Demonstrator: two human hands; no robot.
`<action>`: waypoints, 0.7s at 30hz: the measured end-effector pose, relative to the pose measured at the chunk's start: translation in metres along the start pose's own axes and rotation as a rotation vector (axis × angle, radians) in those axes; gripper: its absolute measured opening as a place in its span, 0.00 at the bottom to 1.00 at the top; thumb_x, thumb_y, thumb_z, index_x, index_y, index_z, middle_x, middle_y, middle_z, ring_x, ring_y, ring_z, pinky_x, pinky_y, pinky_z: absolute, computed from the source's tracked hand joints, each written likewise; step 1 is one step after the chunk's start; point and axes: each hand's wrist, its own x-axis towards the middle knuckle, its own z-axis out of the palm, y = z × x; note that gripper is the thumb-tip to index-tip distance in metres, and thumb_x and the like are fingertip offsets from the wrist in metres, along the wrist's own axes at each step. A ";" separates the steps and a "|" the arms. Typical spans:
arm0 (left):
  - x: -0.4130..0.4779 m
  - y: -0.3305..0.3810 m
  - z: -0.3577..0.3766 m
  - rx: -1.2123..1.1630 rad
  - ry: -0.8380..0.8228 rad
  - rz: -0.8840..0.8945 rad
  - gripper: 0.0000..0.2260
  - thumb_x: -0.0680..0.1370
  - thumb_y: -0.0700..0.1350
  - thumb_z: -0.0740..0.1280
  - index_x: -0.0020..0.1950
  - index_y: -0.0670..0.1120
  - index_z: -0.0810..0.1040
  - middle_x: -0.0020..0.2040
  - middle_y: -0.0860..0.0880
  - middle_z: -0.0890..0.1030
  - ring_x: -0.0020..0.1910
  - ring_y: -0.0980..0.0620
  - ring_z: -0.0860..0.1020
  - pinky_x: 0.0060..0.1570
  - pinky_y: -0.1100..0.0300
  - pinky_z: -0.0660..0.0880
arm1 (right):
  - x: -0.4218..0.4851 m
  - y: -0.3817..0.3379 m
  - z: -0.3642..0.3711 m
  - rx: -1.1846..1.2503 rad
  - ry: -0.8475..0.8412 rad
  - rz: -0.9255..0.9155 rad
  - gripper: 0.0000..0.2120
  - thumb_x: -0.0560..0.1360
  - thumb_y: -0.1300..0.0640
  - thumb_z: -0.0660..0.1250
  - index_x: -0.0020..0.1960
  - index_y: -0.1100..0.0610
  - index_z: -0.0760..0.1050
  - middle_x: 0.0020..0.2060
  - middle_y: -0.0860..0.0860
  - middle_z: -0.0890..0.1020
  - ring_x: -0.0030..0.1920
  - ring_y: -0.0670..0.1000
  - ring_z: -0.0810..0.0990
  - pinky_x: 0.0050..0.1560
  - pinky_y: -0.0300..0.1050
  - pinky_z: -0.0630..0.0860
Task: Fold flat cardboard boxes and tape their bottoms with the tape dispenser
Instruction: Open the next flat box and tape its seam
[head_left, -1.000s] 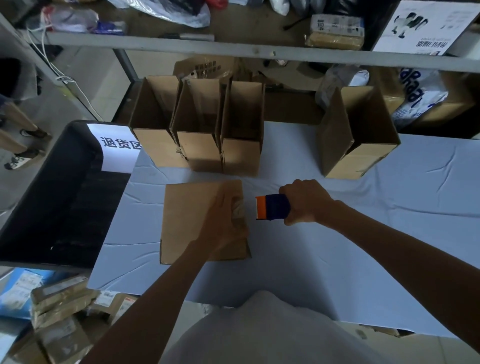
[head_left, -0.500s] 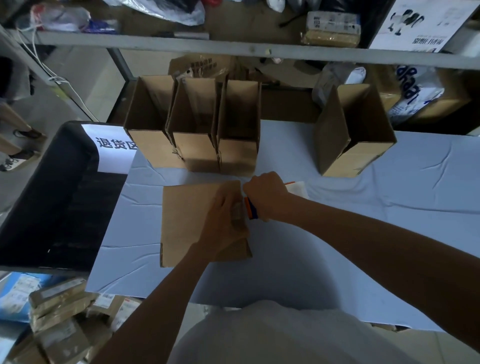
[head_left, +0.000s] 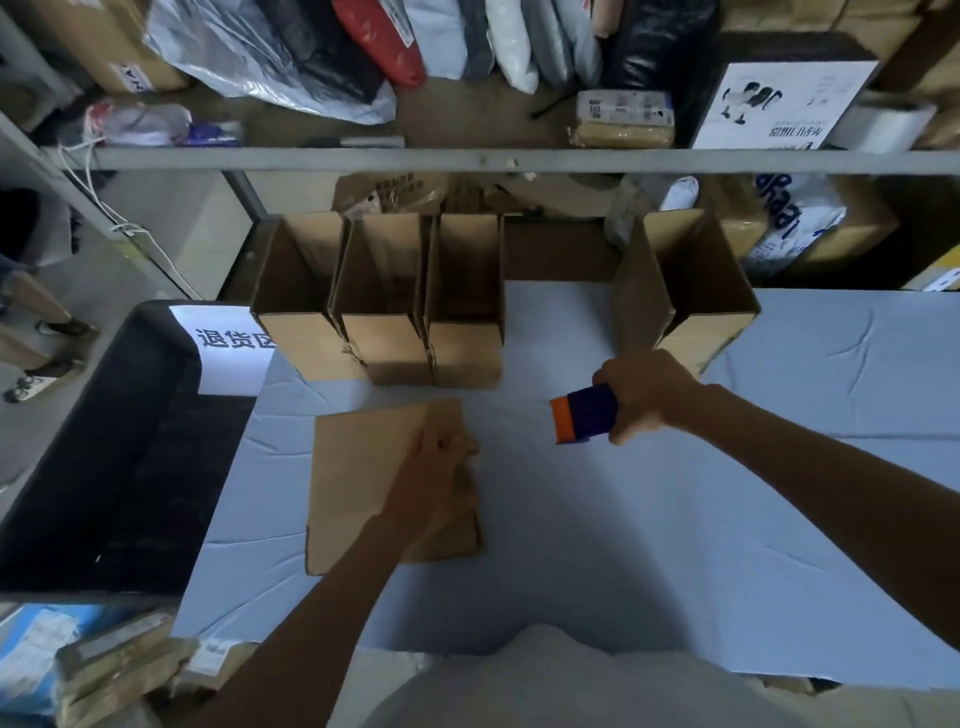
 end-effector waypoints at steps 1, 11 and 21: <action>0.002 0.003 -0.002 0.078 -0.015 0.029 0.18 0.70 0.53 0.63 0.56 0.47 0.78 0.54 0.44 0.76 0.58 0.43 0.67 0.60 0.52 0.68 | -0.001 0.001 0.004 0.051 0.024 -0.003 0.28 0.60 0.46 0.76 0.57 0.50 0.72 0.47 0.47 0.80 0.47 0.48 0.77 0.45 0.40 0.75; 0.030 0.045 -0.002 -0.272 0.119 -0.323 0.19 0.82 0.51 0.47 0.59 0.44 0.73 0.59 0.44 0.74 0.56 0.48 0.71 0.53 0.60 0.67 | -0.008 0.004 0.018 0.385 0.142 -0.063 0.30 0.60 0.50 0.79 0.60 0.49 0.73 0.50 0.45 0.80 0.50 0.47 0.76 0.45 0.40 0.76; 0.043 0.055 -0.025 -1.226 -0.056 -0.591 0.13 0.81 0.49 0.60 0.59 0.41 0.73 0.56 0.39 0.78 0.54 0.44 0.79 0.60 0.48 0.75 | -0.004 -0.012 0.016 0.533 0.208 -0.165 0.31 0.61 0.47 0.79 0.61 0.49 0.73 0.51 0.44 0.81 0.51 0.46 0.77 0.45 0.36 0.75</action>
